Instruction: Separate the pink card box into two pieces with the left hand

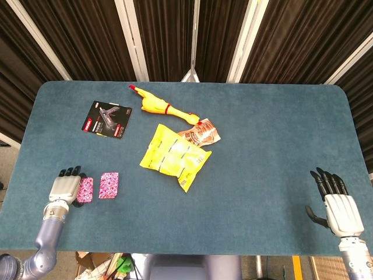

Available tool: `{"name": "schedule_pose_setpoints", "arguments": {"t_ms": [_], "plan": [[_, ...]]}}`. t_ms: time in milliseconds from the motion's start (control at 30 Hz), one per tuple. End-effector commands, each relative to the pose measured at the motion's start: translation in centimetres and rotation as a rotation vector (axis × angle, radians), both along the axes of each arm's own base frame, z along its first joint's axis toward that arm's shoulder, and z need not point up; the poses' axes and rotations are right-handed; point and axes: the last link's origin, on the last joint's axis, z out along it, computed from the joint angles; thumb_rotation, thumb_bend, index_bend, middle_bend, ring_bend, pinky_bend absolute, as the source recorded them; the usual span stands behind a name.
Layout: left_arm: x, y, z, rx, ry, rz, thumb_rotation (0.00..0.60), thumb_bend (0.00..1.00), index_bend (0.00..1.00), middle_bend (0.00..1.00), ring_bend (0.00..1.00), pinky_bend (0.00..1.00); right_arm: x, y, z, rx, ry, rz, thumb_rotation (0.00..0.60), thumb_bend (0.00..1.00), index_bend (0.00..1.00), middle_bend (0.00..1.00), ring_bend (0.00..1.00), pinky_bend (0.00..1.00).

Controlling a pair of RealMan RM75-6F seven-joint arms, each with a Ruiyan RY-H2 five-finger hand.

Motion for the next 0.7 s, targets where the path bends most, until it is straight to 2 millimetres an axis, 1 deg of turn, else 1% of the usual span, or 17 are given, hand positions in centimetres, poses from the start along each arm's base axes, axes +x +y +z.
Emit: {"name": "schedule_pose_setpoints", "arguments": {"t_ms": [33,200,400,533,700], "plan": [[0.2,0.0,0.0,0.006,-0.009,-0.006,0.6,0.39,0.32,0.0,0.0,0.0,0.0,0.0,0.0,0.0,0.0,0.0,0.6,0.36,0.0,0.0,0.0,0.06],[0.5,0.0,0.2,0.011,-0.018,-0.017,0.6,0.43,0.36,0.0,0.0,0.0,0.0,0.0,0.0,0.0,0.001,0.001,0.6,0.36,0.0,0.0,0.0,0.06],[0.9,0.0,0.2,0.015,-0.037,-0.028,0.6,0.44,0.38,0.0,0.0,0.0,0.0,0.0,0.0,-0.002,0.001,0.002,0.6,0.36,0.0,0.0,0.0,0.06],[1.8,0.0,0.5,0.024,-0.067,-0.052,0.6,0.44,0.38,0.0,0.0,0.0,0.0,0.0,0.0,-0.002,0.001,0.001,0.6,0.36,0.0,0.0,0.0,0.06],[3.9,-0.1,0.8,0.023,-0.115,-0.101,0.6,0.44,0.39,0.0,0.0,0.0,0.0,0.0,0.0,-0.003,0.002,0.002,0.6,0.36,0.0,0.0,0.0,0.06]]}}
